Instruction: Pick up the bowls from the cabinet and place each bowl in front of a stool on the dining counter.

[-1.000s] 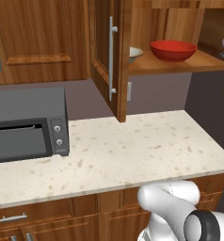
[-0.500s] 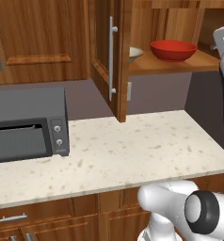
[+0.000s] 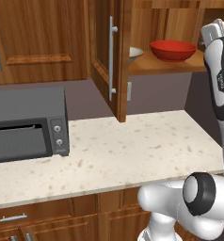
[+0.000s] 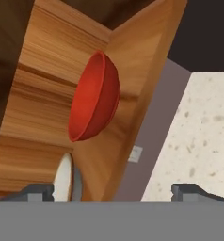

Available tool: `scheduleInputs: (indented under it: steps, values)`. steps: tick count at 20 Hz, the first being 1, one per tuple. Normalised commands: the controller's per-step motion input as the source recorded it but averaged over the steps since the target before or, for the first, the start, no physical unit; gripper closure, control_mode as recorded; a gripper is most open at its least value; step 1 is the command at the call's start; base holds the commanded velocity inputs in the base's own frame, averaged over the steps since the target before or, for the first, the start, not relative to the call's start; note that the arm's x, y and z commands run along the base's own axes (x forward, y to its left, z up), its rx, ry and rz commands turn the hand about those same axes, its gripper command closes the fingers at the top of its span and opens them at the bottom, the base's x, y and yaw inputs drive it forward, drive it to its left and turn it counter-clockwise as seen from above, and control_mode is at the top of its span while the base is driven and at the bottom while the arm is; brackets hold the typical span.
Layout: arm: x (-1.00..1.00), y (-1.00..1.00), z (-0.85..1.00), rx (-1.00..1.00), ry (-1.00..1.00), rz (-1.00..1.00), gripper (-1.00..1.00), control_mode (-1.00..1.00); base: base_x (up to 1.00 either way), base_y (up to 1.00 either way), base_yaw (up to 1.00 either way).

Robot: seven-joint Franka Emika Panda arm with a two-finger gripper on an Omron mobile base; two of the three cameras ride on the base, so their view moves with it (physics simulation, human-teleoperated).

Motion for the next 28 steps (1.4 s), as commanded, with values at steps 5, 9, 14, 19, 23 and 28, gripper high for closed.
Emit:
scheduleInputs:
  steps: [5,9,14,19,23,28]
  values:
    - [0.49,0.00,-0.01,0.05,0.01,0.00,-1.00,-1.00,0.00,0.00,0.00]
    - [0.48,0.00,-0.06,0.05,0.00,0.00,-1.00,-1.00,0.00,0.00,0.00]
    - [0.33,0.00,-0.03,0.05,0.03,0.03,-1.00,-1.00,0.00,0.00,0.00]
    - [0.26,0.00,-0.06,0.01,0.04,0.02,-1.00,-1.00,0.00,0.00,0.00]
    - [0.34,-0.04,-0.11,0.00,0.03,0.00,-1.00,-1.00,0.00,0.00,0.00]
    - [0.34,-0.12,-0.13,0.00,0.03,0.00,-1.00,-1.00,0.00,0.00,0.00]
